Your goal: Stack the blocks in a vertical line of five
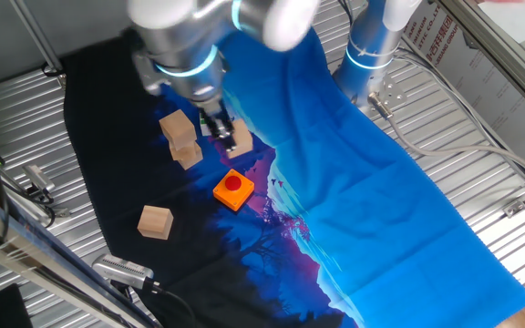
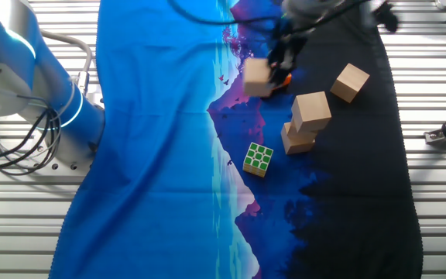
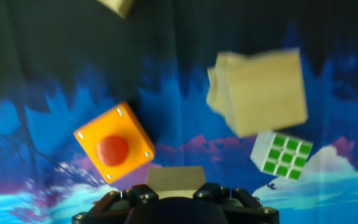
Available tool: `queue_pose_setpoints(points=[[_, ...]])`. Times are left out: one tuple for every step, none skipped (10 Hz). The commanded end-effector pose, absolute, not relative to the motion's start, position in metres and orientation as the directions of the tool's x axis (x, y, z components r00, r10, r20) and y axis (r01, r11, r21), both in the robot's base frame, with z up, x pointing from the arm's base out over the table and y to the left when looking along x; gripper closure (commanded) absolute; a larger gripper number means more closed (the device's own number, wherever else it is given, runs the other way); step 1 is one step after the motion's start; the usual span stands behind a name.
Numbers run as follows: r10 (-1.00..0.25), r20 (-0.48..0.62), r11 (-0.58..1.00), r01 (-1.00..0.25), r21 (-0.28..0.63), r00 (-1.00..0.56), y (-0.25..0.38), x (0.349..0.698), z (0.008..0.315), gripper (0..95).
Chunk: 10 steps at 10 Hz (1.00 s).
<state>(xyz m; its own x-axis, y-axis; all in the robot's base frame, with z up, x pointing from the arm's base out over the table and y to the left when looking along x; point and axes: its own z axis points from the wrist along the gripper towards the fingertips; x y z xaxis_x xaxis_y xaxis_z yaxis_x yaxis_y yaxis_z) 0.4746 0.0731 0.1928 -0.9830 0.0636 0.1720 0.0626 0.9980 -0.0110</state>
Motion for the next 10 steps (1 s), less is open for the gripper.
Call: queue_pose_setpoints(points=[[0.058,0.181,0.998,0.058,-0.002,-0.982,0.067,0.477,0.229,95.0],[0.057,0.187,0.998,0.058,0.004,-0.981,0.060,0.477,0.240,95.0],[0.049,0.183,0.999,0.052,0.011,-0.982,0.052,0.473,0.247,95.0],[0.042,0.183,0.999,0.045,0.012,-0.982,0.043,0.470,0.252,95.0],[0.036,0.182,0.999,0.039,0.014,-0.983,0.036,0.468,0.255,95.0],[0.024,0.180,1.000,0.027,0.014,-0.983,0.028,0.468,0.257,95.0],[0.013,0.179,1.000,0.016,0.015,-0.984,0.021,0.468,0.258,95.0],[0.003,0.171,1.000,0.006,0.017,-0.985,0.011,0.469,0.259,95.0],[-0.006,0.172,1.000,-0.005,0.010,-0.985,0.008,0.471,0.257,95.0],[-0.008,0.174,1.000,-0.006,0.009,-0.985,0.008,0.471,0.257,95.0]])
